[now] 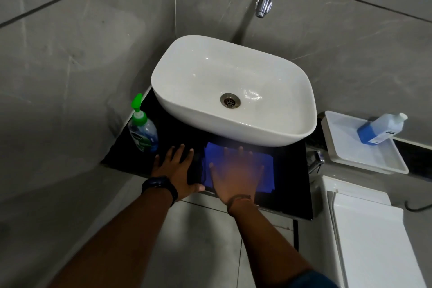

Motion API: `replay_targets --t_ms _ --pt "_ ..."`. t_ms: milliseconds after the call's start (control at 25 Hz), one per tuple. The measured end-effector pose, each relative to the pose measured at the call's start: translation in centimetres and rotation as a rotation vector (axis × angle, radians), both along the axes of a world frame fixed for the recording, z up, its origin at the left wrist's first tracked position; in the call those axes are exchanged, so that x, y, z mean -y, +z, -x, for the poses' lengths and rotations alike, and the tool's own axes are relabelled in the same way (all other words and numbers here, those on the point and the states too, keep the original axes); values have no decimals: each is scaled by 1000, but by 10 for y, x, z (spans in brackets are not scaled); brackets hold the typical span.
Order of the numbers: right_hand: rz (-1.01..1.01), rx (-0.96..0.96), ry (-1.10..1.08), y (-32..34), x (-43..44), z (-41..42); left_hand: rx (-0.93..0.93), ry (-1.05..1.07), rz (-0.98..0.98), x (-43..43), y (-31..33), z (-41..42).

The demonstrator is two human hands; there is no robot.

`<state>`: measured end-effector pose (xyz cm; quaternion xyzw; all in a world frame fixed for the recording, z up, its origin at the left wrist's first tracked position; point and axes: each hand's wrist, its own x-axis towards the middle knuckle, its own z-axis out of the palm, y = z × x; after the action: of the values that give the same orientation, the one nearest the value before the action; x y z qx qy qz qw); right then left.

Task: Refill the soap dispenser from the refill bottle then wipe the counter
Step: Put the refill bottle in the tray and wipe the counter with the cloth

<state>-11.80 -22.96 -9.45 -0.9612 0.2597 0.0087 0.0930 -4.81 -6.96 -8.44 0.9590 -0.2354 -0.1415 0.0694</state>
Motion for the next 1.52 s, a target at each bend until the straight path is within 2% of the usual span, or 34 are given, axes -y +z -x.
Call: replay_targets --t_ms 160,320,440,520,760,960,1120,1280,1400,1520 --pt "70 38 145 -2 33 27 -7 -11 5 -2 -2 0" --pt "61 12 -54 -1 70 48 -25 -6 -6 -2 -4 0" --pt "35 -8 -200 -1 61 36 -17 -2 0 -3 -7 0" --pt "15 -15 -219 -1 44 21 -6 3 13 -4 -8 1" --pt "38 0 214 0 31 22 0 15 22 -3 -8 1" --pt "94 31 439 1 51 46 -2 9 22 -3 -8 1" --pt "32 84 631 6 64 60 -14 8 10 -3 -7 1" --pt "78 188 716 7 66 71 -21 4 -7 -3 -4 1" --pt "23 333 640 5 60 66 -25 1 -6 -2 -2 1" --pt "-273 499 270 16 48 54 -37 3 -11 -2 1 0"
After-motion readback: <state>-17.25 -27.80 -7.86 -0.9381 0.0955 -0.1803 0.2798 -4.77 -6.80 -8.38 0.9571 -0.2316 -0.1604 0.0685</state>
